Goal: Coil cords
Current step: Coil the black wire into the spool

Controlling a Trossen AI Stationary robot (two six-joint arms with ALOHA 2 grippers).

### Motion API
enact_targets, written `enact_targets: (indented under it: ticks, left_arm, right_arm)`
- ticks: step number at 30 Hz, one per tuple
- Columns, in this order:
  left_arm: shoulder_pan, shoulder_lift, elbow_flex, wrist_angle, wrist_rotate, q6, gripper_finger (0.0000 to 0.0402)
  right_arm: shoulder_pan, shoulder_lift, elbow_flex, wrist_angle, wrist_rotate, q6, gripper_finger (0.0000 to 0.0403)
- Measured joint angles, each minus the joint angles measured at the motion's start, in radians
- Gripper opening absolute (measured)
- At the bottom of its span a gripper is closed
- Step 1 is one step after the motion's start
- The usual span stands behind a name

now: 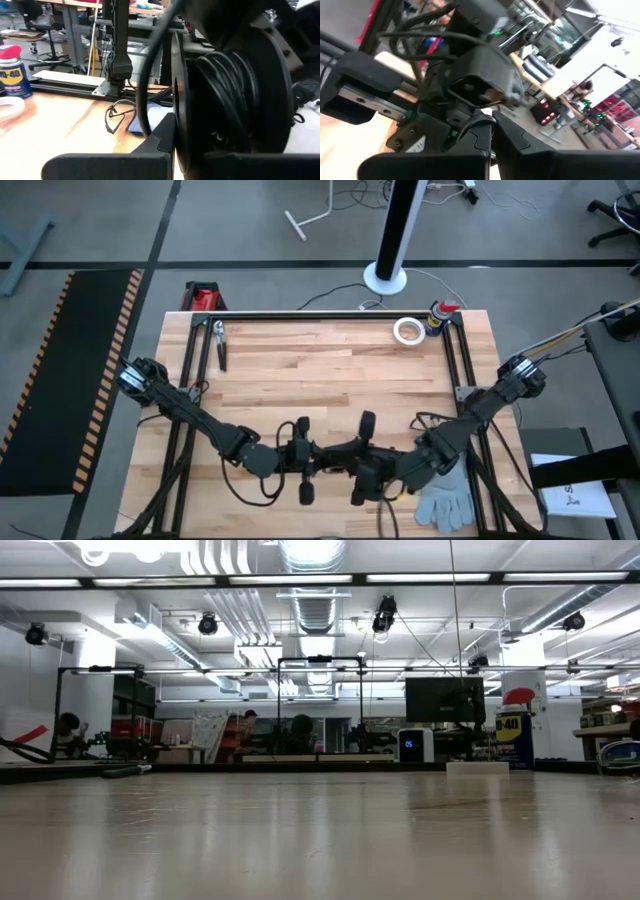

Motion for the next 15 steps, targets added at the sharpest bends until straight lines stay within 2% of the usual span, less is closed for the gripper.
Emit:
enact_targets:
  ticks: [2,7,15]
  left_arm:
    - [0.006,0.000,-0.002,-0.004,-0.001,0.001,0.0000]
    - [0.012,0.000,-0.003,-0.006,-0.024,0.002,0.0000]
    - [0.019,0.000,-0.002,-0.017,-0.031,-0.012,0.0000]
  right_arm:
    - [-0.008,0.024,0.035,-0.054,-0.012,0.009,0.0004]
    - [-0.009,0.075,0.126,-0.132,0.037,-0.032,0.0014]
    - [-0.011,0.096,0.211,-0.254,0.033,-0.025,0.0036]
